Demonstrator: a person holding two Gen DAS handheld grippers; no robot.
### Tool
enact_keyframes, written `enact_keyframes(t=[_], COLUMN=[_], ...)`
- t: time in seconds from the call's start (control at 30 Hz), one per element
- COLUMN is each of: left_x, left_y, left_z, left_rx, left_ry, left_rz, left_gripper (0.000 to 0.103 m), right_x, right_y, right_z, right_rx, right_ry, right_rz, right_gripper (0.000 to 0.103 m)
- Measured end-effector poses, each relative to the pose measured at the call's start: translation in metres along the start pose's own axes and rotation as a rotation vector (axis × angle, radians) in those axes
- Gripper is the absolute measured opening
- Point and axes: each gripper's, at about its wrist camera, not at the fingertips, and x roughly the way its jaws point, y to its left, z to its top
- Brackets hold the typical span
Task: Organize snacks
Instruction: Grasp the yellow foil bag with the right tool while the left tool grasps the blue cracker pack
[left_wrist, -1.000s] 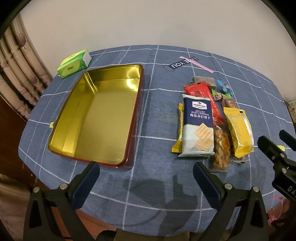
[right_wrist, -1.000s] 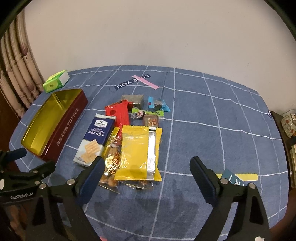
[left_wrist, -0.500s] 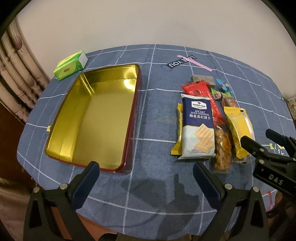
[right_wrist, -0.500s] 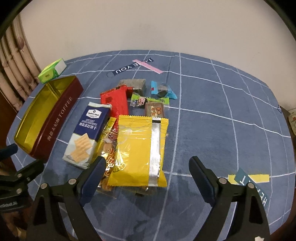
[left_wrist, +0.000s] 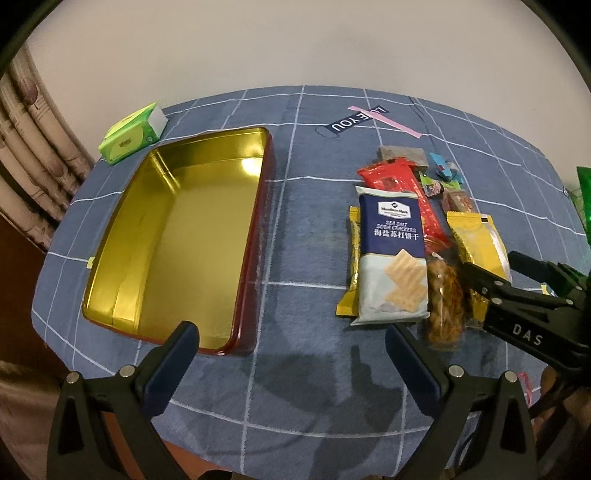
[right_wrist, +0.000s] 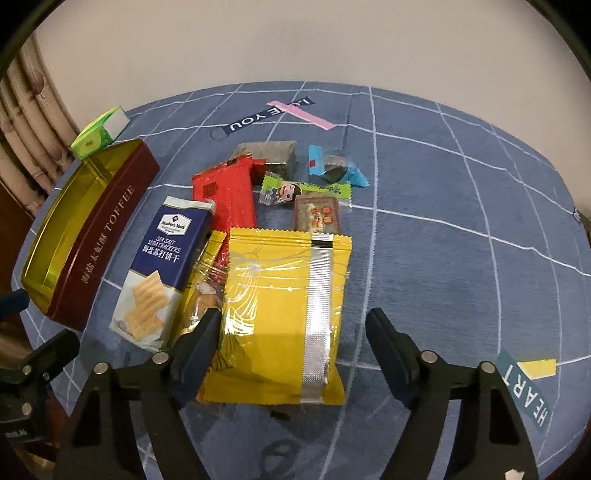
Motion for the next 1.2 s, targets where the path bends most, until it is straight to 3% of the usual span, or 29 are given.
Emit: enact_keyframes(t=[0.1,0.4,0.63,0.87,1.2], left_x=[0.000,0.003,0.006,0.013,0.035], left_y=[-0.004,-0.017,-0.026,-0.035,-0.048], left_z=[0.002,0.010,0.016,0.025,0.047], left_rx=[0.009,0.038,0.052,0.056,0.066], left_ry=[-0.001,-0.001,0.003,0.017,0.074], left_rz=[-0.001,-0.006,-0.032,-0.130,-0.150], left_gripper=[0.103,0.103,0.103,0.103,0.103], right_x=[0.004,0.007,-0.002,-0.020,-0.026], right_y=[-0.001,-0.002,-0.004,-0.017,-0.040], right_z=[0.000,-0.001,-0.005,-0.009,-0.018], right_rx=[0.012,0.017,-0.014,-0.016,0.039], right_ry=[0.014,0.013,-0.016,-0.045,-0.033], right_rz=[0.027,0.060,0.043,0.002,0.008], right_gripper=[0.060,0.051,0.050,0.050,0.050])
